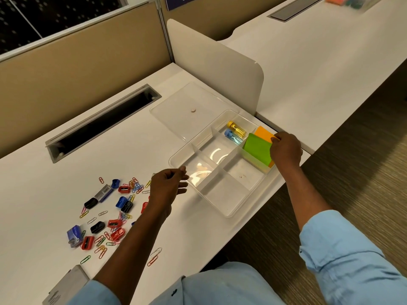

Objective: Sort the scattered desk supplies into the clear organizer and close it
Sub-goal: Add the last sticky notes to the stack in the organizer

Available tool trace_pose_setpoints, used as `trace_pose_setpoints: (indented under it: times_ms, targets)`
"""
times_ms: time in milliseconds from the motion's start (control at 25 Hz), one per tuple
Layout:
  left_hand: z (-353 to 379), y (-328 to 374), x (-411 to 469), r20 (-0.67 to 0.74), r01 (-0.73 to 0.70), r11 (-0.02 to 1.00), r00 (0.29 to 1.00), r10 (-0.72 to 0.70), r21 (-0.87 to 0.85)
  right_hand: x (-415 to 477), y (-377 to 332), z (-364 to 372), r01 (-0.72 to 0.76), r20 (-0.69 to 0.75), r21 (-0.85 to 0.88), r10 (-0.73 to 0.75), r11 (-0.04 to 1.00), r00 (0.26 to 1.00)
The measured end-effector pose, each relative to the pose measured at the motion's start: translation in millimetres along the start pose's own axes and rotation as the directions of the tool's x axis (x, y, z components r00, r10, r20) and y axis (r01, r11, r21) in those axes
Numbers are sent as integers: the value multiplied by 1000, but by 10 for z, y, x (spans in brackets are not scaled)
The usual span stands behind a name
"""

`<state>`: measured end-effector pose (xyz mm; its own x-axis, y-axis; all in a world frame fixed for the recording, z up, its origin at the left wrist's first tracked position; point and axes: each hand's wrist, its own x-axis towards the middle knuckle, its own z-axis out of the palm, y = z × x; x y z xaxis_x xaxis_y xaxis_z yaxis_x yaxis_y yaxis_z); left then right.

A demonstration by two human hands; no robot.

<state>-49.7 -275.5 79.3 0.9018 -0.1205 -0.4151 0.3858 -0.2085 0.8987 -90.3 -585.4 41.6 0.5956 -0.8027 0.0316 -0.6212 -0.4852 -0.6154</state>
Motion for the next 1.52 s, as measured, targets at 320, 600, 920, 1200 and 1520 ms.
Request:
trace_pose_setpoints:
  times_ms: [320, 600, 920, 1200, 1520]
  targets:
    - [-41, -1, 6, -10, -13, 1000, 1000, 13, 3, 38, -71, -221, 90, -167, 166, -62, 982, 984]
    - [-19, 8, 32, 0, -10, 1000, 1000, 10, 16, -142, -81, -411, 62, -267, 360, 39, 931, 963]
    - [-3, 19, 44, 0, -12, 1000, 1000, 12, 13, -360, -26, -79, 51, -117, 182, -29, 982, 993]
    - [-67, -5, 49, -11, -5, 1000, 1000, 5, 13, -543, 54, 71, 97, -81, 22, -95, 995, 992]
    - [-54, -42, 73, -26, -26, 998, 999, 27, 50, -546, 60, 131, 76, 34, -233, -70, 970, 997]
